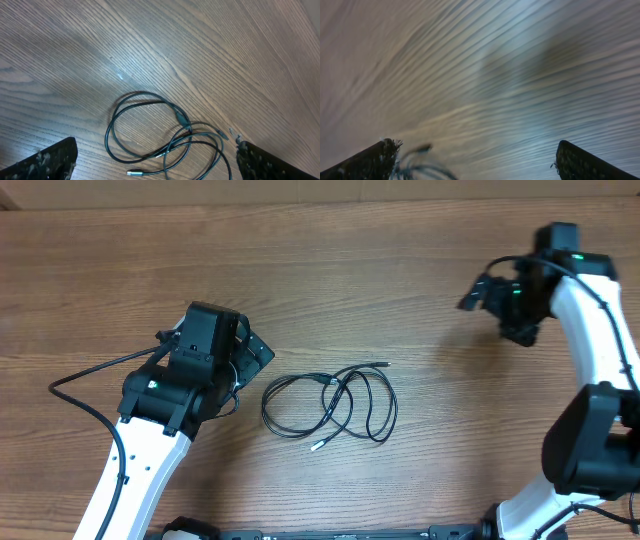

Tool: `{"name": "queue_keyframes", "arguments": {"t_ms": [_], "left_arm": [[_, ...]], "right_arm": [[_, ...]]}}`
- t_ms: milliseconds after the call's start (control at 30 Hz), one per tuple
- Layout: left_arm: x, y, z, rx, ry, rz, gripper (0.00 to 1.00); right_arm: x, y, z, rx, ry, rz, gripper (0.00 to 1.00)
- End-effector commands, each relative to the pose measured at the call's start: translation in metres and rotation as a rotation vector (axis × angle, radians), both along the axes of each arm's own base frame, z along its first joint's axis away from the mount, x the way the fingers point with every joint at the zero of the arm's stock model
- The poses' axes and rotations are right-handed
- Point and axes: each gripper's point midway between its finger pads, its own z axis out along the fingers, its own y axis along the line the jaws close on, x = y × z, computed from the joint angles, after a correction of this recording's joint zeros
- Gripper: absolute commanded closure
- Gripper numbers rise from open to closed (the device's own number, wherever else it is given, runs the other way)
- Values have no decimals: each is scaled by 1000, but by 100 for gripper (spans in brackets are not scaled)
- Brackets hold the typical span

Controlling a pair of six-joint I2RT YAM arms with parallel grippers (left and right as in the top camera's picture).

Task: Untangle cables

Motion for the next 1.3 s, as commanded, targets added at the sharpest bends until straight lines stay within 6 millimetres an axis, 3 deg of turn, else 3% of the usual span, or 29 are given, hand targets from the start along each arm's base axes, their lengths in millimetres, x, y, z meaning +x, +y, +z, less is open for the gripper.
{"name": "queue_keyframes", "arguments": {"t_ms": [0, 433, 700, 933, 1267], "left_arm": [[5, 3, 6, 20, -20, 0, 0], [5, 3, 6, 20, -20, 0, 0], [5, 3, 6, 20, -20, 0, 0], [5, 3, 6, 20, -20, 0, 0], [5, 3, 6, 20, -20, 0, 0]], "right_arm": [[2, 28, 4, 5, -14, 101, 0], [-40, 131, 3, 44, 72, 393, 0], [-64, 178, 2, 21, 84, 540, 0], [-92, 193, 0, -11, 156, 614, 0], [-115, 191, -3, -15, 244, 629, 0]]}}
